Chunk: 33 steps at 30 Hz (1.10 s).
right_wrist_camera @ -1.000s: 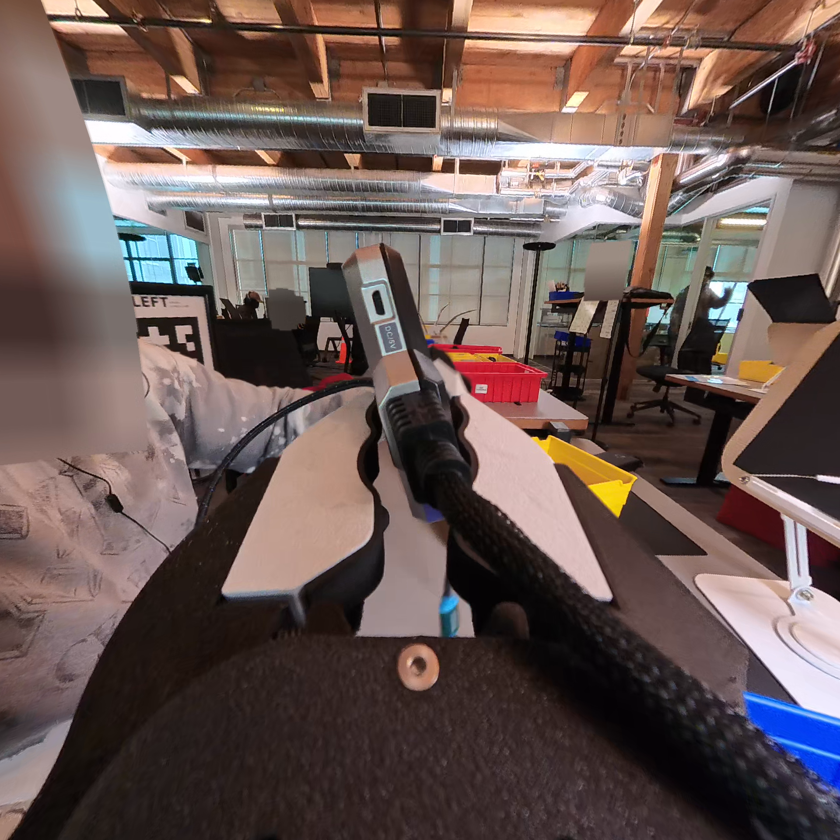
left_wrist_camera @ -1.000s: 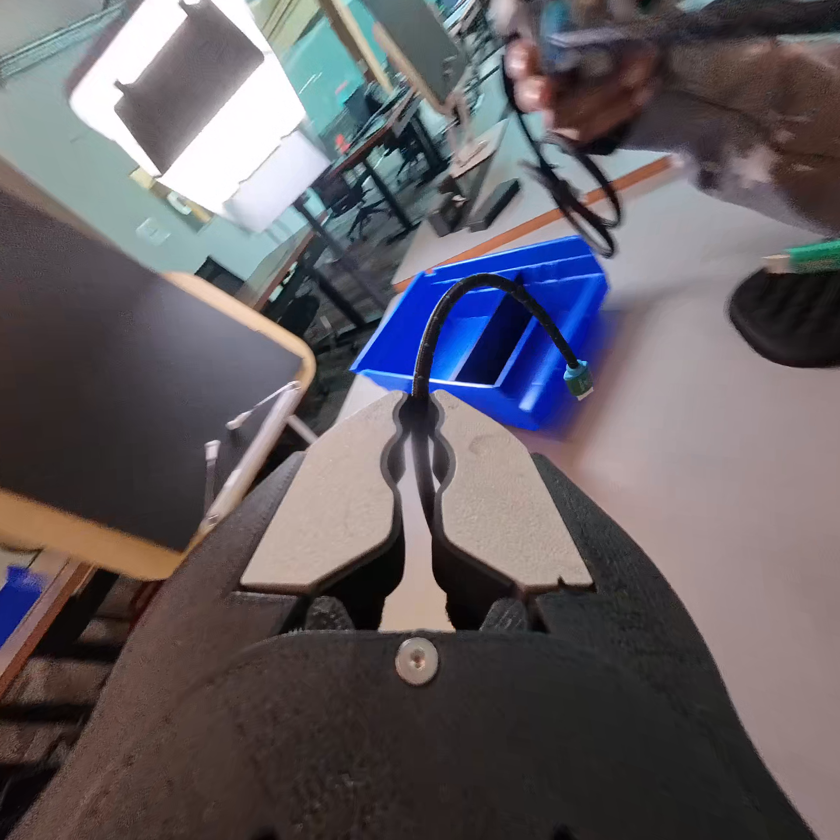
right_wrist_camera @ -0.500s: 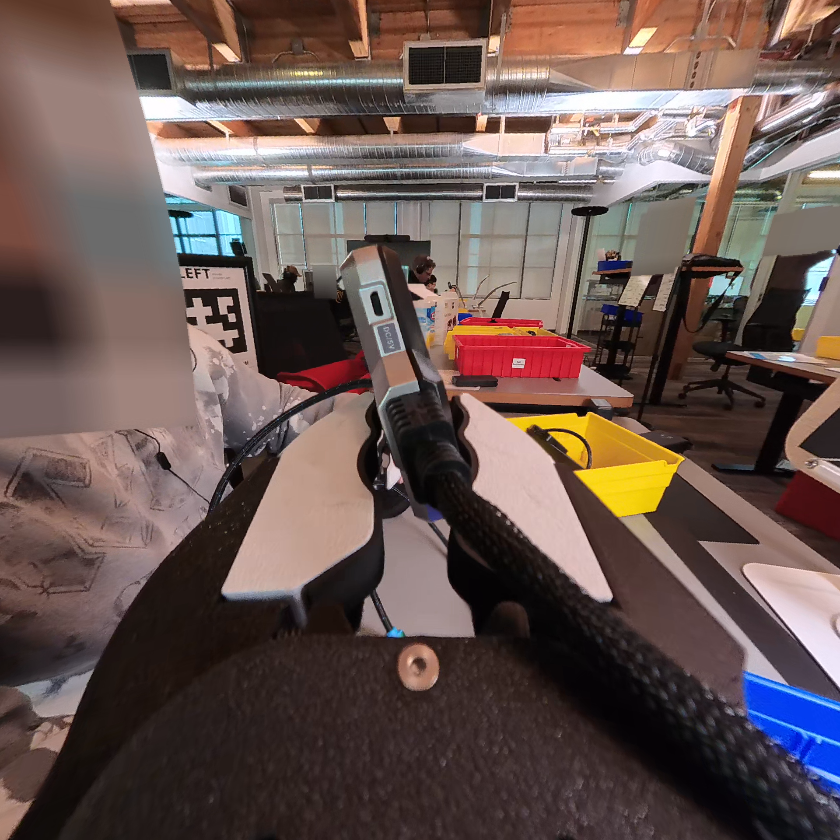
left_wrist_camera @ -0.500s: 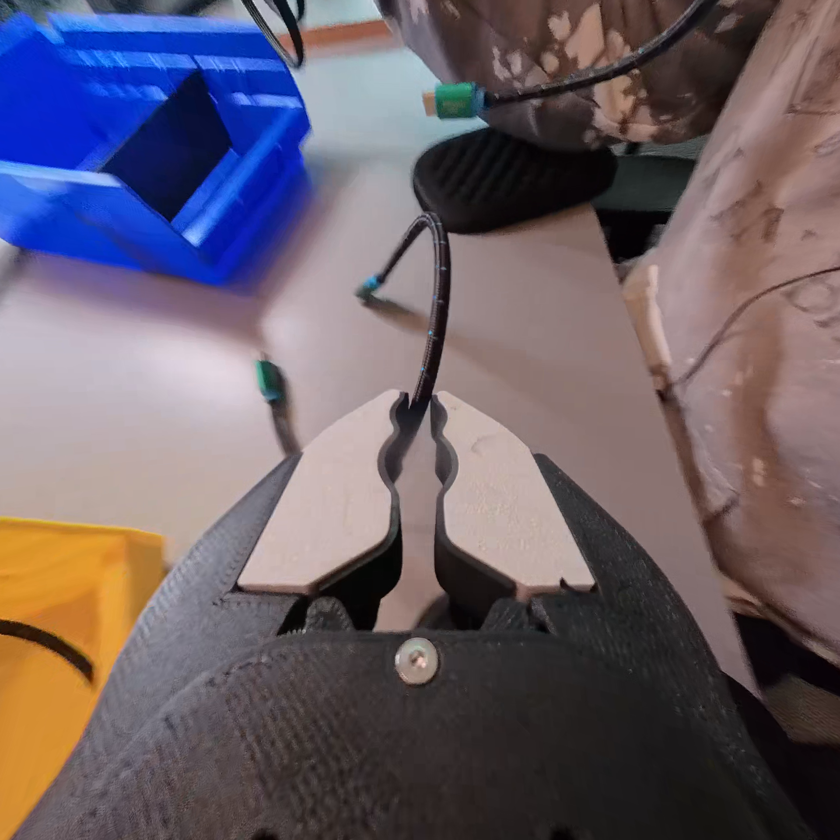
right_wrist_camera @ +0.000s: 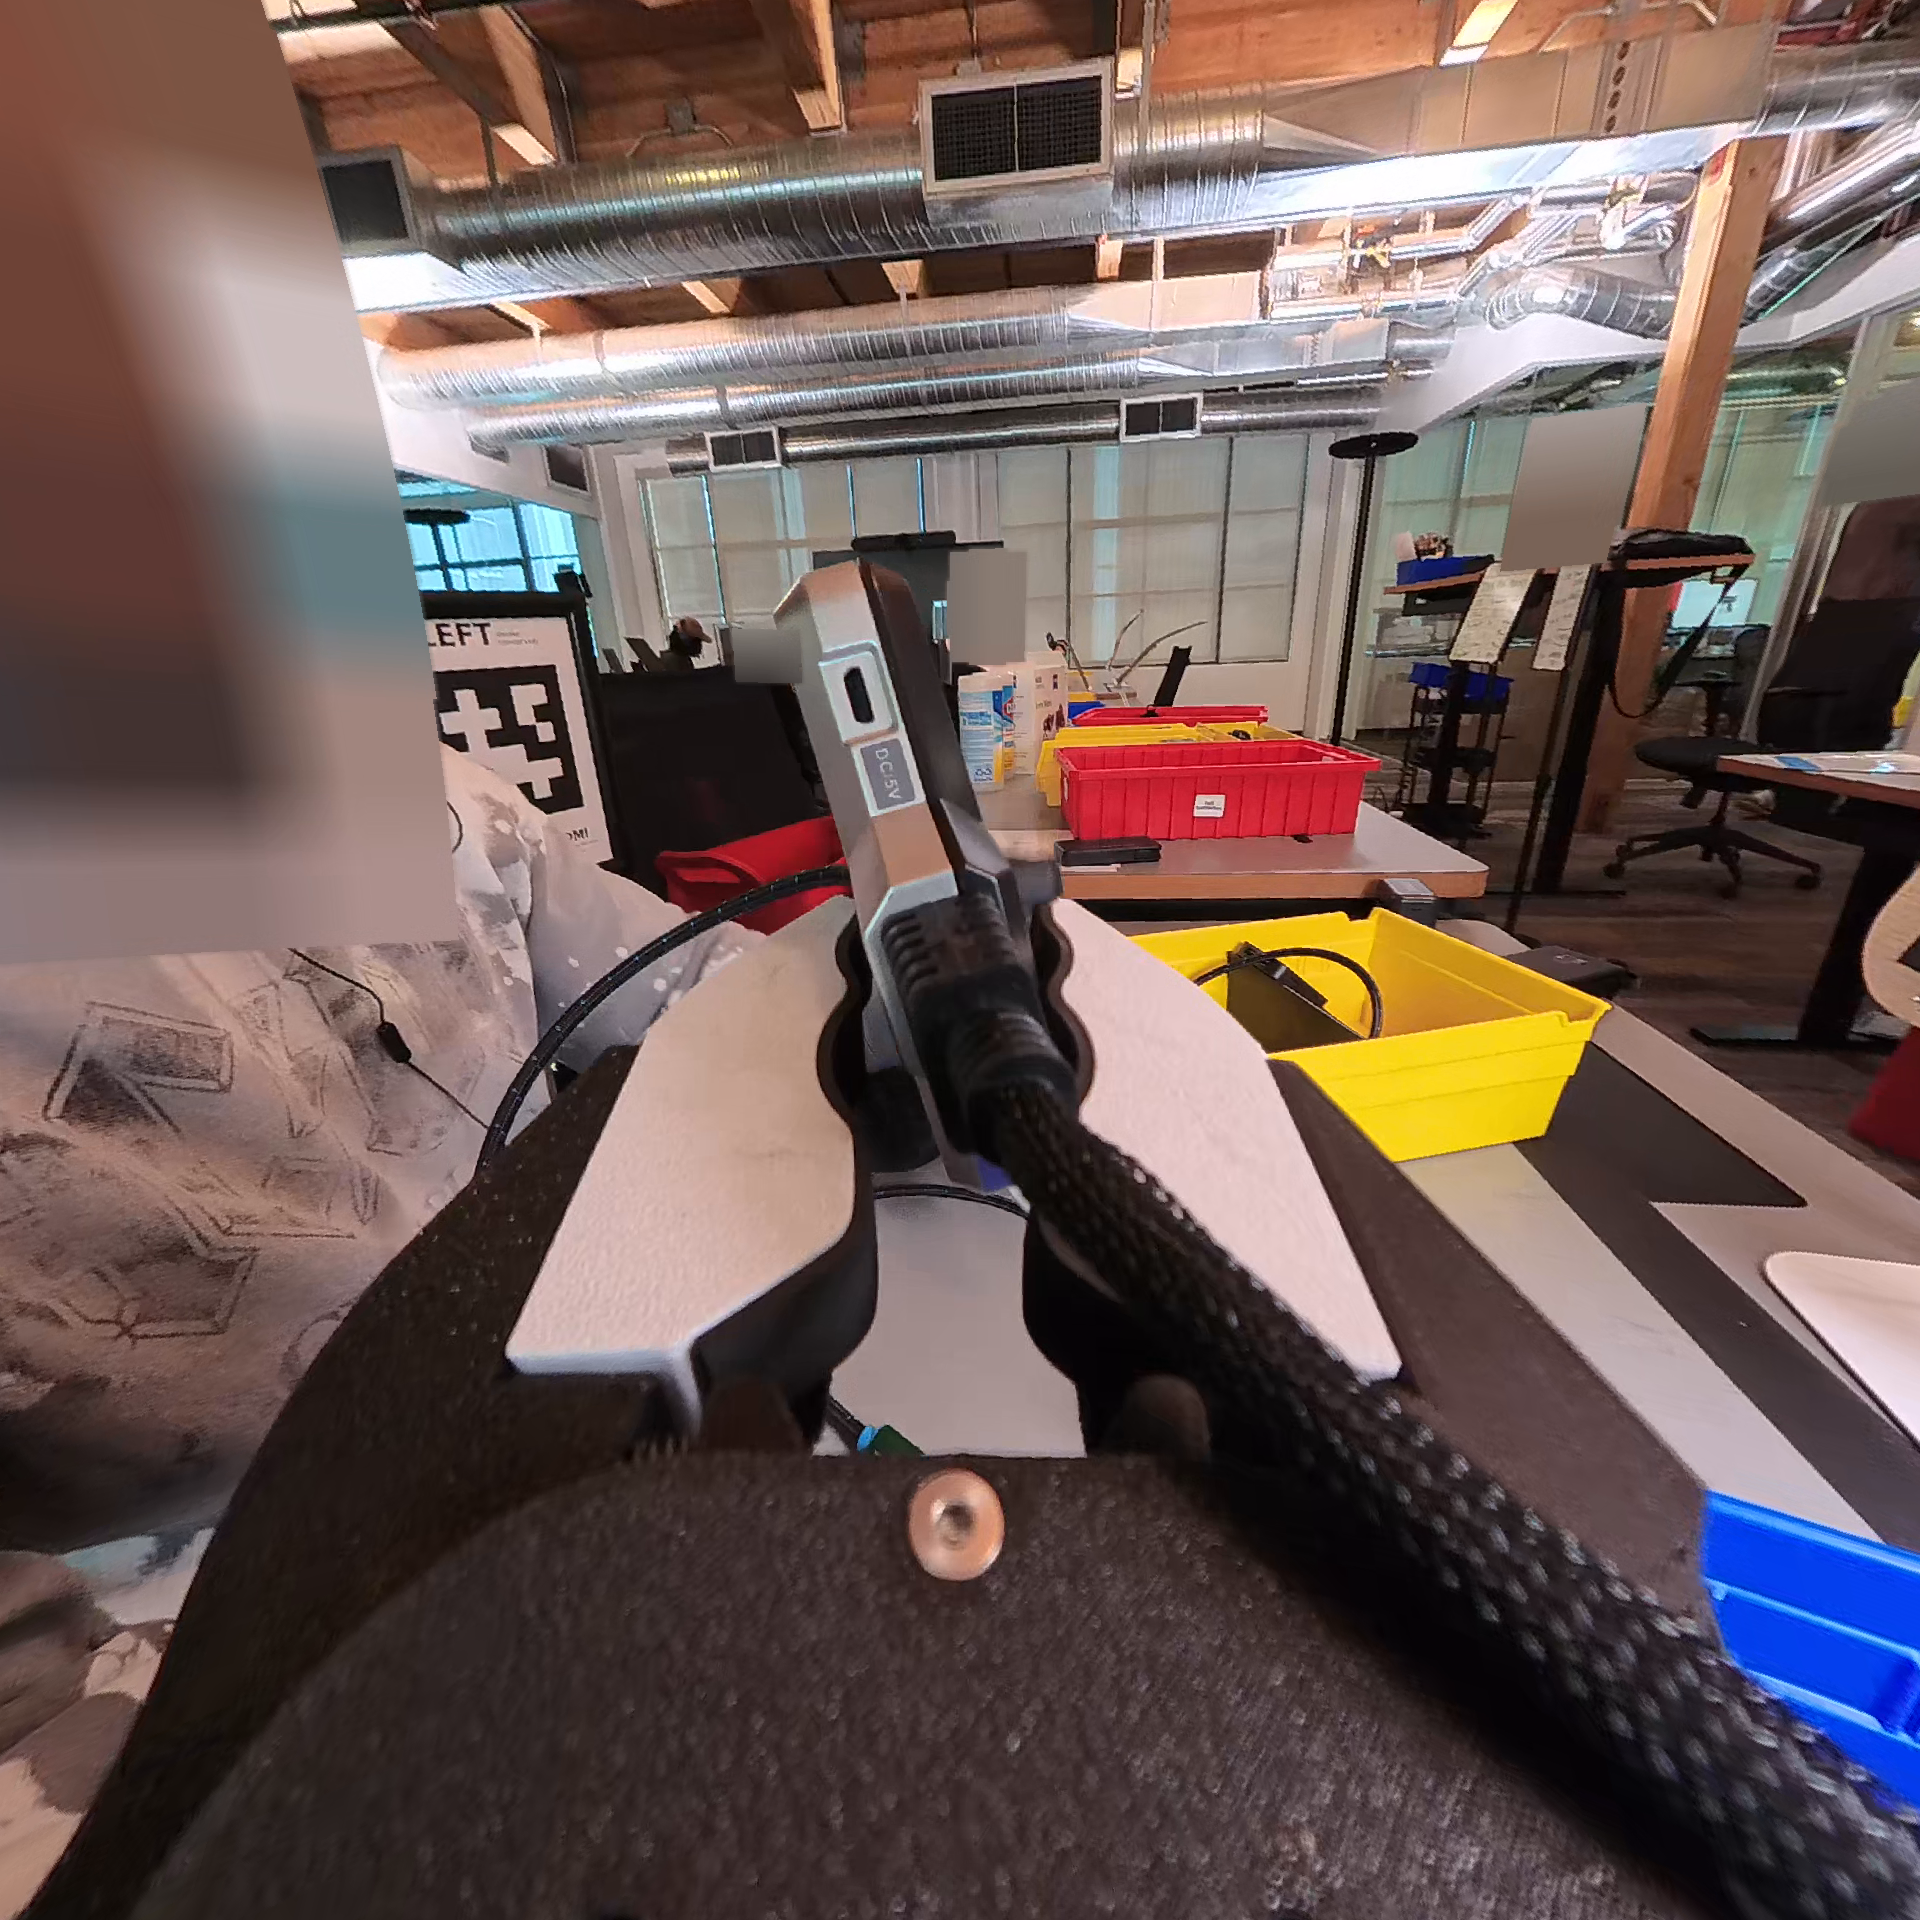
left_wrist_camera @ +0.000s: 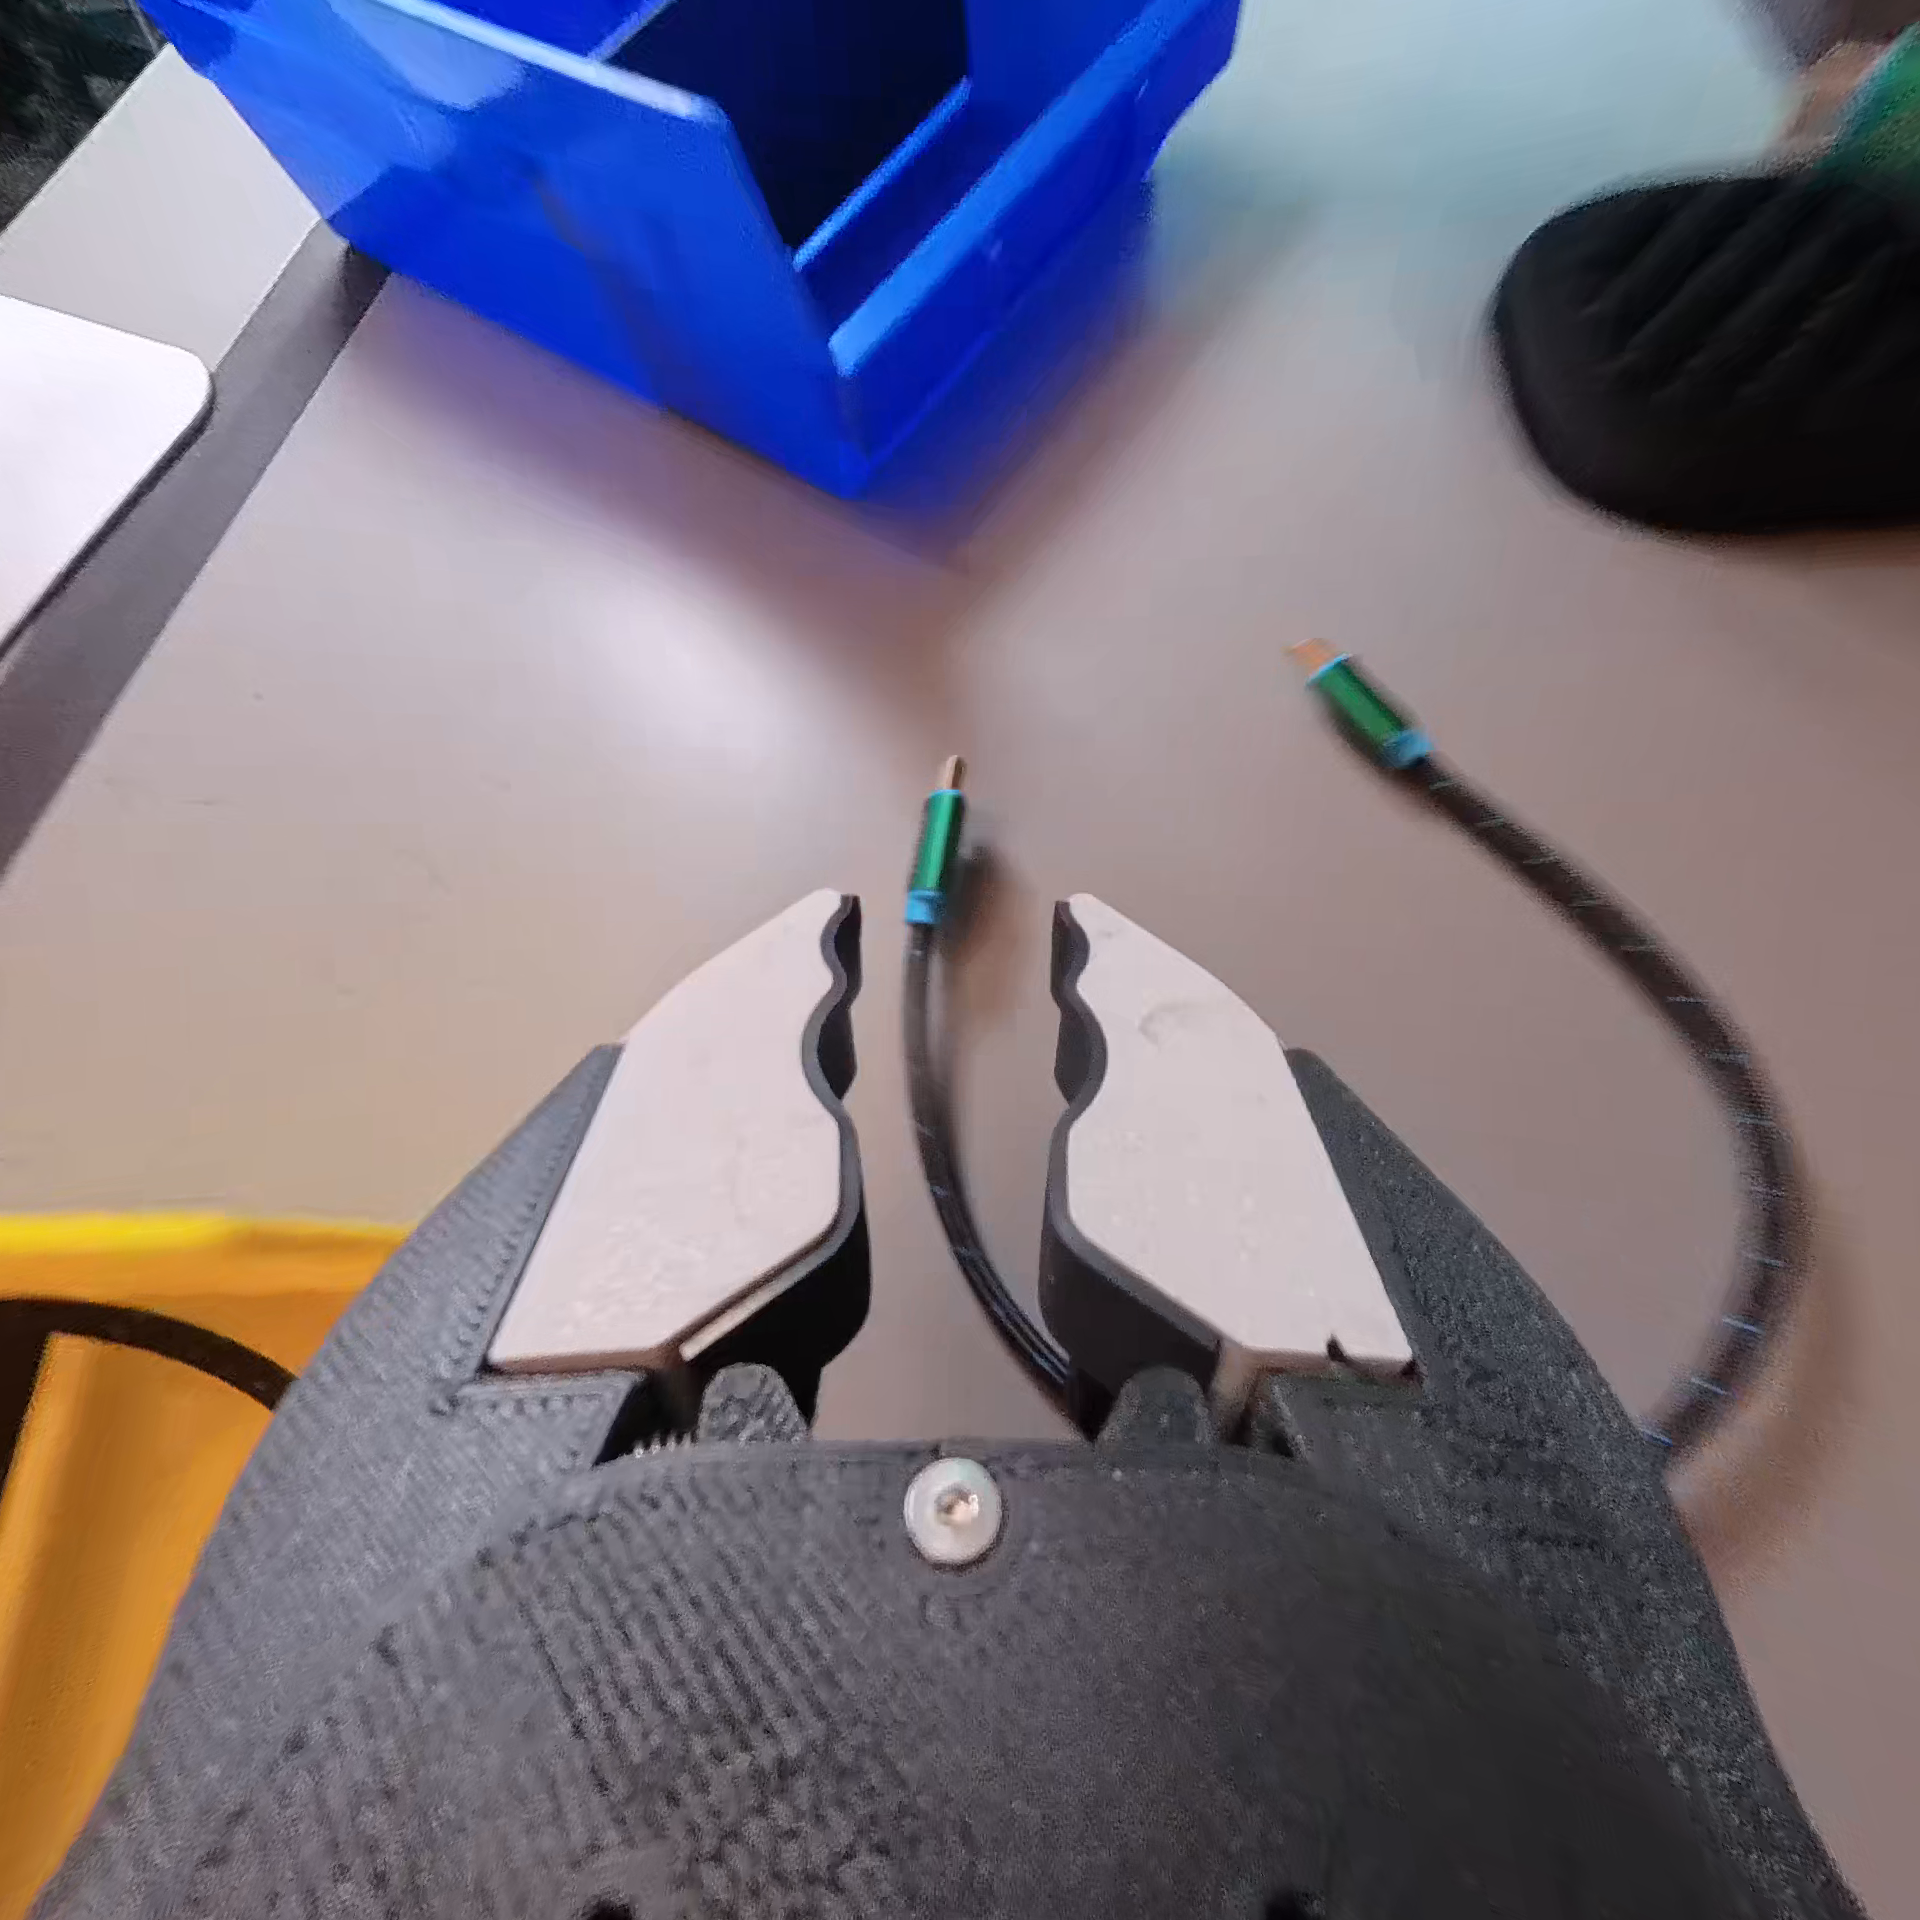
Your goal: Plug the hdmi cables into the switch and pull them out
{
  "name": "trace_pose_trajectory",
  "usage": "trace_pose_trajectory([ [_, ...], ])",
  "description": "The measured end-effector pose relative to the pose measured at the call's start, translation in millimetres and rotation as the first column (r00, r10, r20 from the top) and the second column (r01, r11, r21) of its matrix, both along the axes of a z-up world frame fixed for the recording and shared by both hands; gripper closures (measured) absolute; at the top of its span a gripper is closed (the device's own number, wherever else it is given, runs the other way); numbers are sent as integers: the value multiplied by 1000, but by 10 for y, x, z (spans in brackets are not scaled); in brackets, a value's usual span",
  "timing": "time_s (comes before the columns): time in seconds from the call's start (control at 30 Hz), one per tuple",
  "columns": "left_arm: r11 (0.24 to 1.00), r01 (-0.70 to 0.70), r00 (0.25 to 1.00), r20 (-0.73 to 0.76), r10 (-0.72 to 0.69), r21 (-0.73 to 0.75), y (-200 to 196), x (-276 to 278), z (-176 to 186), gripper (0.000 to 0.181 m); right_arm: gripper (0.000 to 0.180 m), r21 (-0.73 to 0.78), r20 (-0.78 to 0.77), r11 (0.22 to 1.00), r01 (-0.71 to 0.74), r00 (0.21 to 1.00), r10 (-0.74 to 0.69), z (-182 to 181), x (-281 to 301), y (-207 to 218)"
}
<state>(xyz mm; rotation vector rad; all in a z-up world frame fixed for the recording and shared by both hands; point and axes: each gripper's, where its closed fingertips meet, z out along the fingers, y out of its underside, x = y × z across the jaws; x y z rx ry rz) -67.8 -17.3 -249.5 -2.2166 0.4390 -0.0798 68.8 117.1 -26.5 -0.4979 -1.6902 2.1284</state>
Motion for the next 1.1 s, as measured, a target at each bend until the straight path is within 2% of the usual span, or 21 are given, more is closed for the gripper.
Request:
trace_pose_trajectory([
  [0.07,999,5,997,-75,-9,-48,155,-54,-194,143,150,-6,2,1000,-6,1000,6,-7,-8,4],
  [0.17,993,32,994,-102,-43,-115,291,-79,-417,142,150,-2,15,1000,-8,1000,8,-41,-32,7],
  [0.4,988,67,993,-87,-79,-139,296,-151,-595,145,151,-11,48,1000,-2,999,2,-123,-125,39],
  [0.57,993,87,992,-85,-93,-77,310,-123,-599,157,151,3,84,1000,-4,996,4,-210,-217,4],
  [0.77,994,84,995,-55,-88,-65,283,-128,-604,158,151,7,84,1000,1,996,-2,-209,-255,-27],
  [0.9,995,101,984,-145,-104,-28,304,-121,-605,169,150,8,75,1000,0,997,-1,-180,-247,-50],
  [1.0,997,66,977,-200,-70,-31,351,-154,-572,169,150,14,70,1000,4,998,-5,-161,-248,-68],
  [1.1,998,35,999,-15,-35,47,393,-91,-135,169,151,47,84,998,31,996,-35,-180,-267,-76],
])
